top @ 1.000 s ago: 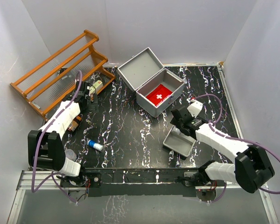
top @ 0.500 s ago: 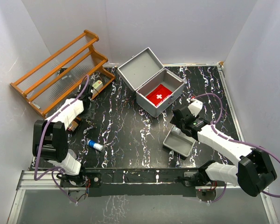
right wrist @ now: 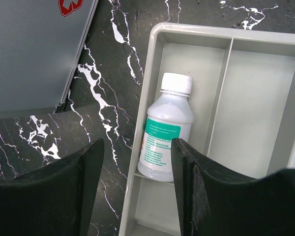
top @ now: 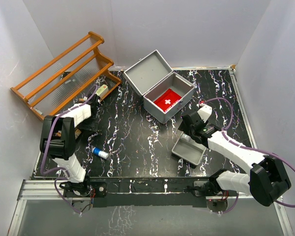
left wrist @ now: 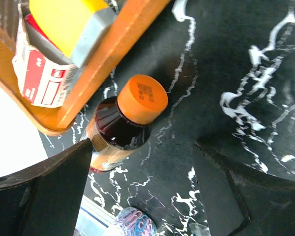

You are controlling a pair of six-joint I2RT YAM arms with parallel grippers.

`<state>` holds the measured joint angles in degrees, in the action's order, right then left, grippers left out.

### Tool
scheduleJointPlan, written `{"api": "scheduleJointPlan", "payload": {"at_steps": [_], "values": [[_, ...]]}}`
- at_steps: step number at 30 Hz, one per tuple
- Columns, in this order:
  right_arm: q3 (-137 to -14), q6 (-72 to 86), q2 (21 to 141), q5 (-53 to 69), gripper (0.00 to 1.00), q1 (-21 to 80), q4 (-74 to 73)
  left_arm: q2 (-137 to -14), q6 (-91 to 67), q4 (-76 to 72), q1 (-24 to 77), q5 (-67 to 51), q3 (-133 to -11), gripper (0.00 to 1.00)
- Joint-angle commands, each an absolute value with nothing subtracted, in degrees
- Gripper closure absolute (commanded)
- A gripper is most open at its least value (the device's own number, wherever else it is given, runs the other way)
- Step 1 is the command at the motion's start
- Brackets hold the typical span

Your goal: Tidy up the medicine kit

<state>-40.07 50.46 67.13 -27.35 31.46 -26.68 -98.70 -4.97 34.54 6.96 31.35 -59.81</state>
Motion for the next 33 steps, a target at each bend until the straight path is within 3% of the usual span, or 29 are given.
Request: {"api": "scheduleJointPlan", "payload": {"at_steps": [1, 12, 18, 21, 25, 28, 33], "values": [[-41.5, 50.3, 66.9, -28.1, 0.46, 31.2, -23.8, -99.2, -5.4, 34.9, 5.5, 30.1, -58.4, 0.23], [-41.1, 50.6, 66.7, -28.6, 0.46, 31.2, -23.4, -97.3, -7.2, 34.5, 5.4, 25.3, -58.8, 0.50], [-40.2, 51.0, 65.1, -29.8, 0.47, 31.2, -23.6, -95.0, -10.5, 33.2, 5.4, 5.4, -60.0, 0.53], [-39.7, 51.5, 64.6, -29.8, 0.47, 31.1, -23.7, -93.7, -11.8, 32.3, 5.4, -1.2, -60.7, 0.53], [-39.6, 51.6, 64.4, -29.6, 0.47, 31.2, -23.7, -92.7, -12.2, 34.2, 5.4, -0.3, -63.1, 0.50], [-39.6, 51.4, 64.5, -29.7, 0.47, 31.2, -23.6, -92.0, -11.9, 37.0, 5.4, 2.7, -65.3, 0.38], [-39.7, 51.4, 64.9, -29.2, 0.47, 31.2, -23.3, -88.5, -10.7, 38.5, 5.4, 7.9, -66.9, 0.27]]}}
